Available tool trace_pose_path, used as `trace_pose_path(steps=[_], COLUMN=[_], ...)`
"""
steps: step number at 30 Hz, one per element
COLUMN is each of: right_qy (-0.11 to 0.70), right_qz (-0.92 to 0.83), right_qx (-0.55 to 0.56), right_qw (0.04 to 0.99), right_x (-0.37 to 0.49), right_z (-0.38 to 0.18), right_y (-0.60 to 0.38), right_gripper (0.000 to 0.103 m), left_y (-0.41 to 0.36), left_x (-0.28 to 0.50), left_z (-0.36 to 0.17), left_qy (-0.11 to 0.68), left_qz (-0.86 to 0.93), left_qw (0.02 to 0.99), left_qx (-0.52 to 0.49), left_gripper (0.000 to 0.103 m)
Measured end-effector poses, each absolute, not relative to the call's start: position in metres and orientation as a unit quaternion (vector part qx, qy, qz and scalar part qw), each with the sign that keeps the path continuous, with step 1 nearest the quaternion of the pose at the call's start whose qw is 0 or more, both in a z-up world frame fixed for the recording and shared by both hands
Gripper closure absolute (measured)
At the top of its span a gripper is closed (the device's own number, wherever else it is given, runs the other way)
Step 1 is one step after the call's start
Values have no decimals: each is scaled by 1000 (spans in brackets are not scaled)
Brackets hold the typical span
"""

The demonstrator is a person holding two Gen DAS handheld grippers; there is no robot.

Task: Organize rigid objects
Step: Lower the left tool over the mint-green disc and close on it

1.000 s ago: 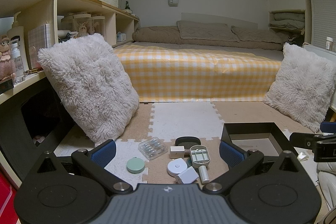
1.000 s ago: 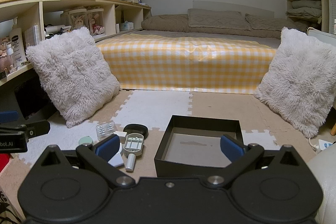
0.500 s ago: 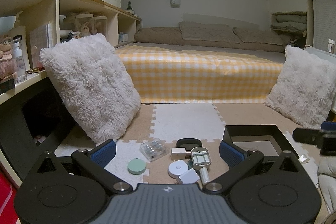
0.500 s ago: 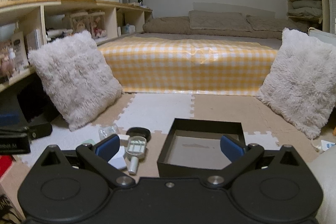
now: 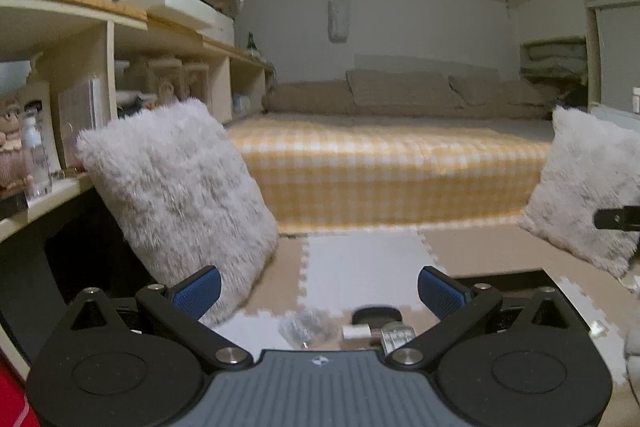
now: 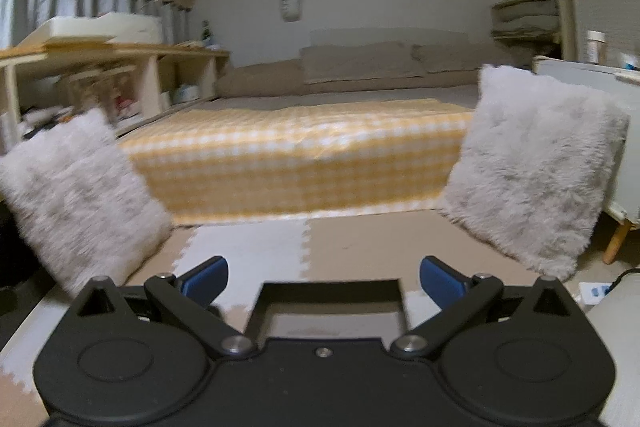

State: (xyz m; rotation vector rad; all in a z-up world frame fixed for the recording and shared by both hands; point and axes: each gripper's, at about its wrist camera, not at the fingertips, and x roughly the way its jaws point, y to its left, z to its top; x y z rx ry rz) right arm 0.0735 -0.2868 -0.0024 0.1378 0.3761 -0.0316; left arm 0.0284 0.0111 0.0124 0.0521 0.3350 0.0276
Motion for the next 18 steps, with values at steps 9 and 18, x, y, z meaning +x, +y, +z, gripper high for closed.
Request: trace_pose_path(steps=[9,18], right_qy=[226,344], right_qz=[-61,-48], right_qx=[39,31], right_qw=[971,937], right_x=[127,174], right_z=[-29,-76], right_y=[-328,-351], right_gripper=[0,0], left_y=[39,66], left_x=[86,153], left_z=[10,-26], left_qy=[188,279], left_qz=[28,47], left_qw=[982,959], left_qx=[20,26], left_gripper=[0,0])
